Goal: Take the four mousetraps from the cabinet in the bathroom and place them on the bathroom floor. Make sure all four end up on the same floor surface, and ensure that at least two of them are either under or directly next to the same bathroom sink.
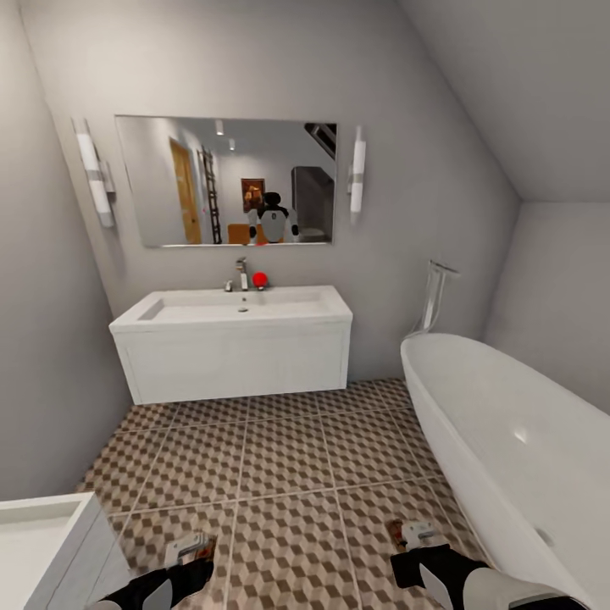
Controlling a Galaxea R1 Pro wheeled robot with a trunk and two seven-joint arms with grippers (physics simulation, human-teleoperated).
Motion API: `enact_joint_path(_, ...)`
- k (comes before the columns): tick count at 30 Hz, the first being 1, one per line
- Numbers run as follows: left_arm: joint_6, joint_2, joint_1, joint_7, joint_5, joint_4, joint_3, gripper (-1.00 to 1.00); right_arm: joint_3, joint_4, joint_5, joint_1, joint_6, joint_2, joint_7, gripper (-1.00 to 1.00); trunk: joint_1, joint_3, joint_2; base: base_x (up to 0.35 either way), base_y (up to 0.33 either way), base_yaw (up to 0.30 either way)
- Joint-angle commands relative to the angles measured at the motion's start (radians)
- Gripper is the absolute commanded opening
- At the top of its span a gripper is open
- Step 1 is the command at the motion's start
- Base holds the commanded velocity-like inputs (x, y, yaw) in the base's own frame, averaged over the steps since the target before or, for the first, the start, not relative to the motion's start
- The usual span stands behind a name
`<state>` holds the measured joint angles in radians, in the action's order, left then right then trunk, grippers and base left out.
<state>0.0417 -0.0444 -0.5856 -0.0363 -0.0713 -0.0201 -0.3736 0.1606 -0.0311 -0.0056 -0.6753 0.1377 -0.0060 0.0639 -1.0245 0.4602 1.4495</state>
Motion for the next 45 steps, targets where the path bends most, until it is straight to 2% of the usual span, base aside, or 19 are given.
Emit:
enact_joint_path(1, 0.004, 0.0, 0.0, -0.002, -0.009, -0.001, -0.008, -1.0, 0.007, -0.001, -0.002, -0.001, 0.002, 0.0, 0.004, -1.0, -0.001, 0.001, 0.0, 0.322, -0.071, 0.0)
enact_joint_path(29, 0.004, -0.002, 0.0, -0.002, -0.007, -0.001, -0.008, -1.0, 0.007, 0.0, -0.003, -0.001, -0.001, -0.006, 0.005, -1.0, -0.001, 0.001, 0.0, 0.322, -0.071, 0.005)
enact_joint_path(45, -0.013, -0.003, 0.0, -0.002, -0.006, 0.0, -0.01, -1.0, 0.007, 0.0, -0.002, -0.001, 0.0, -0.008, 0.004, -1.0, -0.001, 0.001, 0.0, 0.322, -0.071, 0.239)
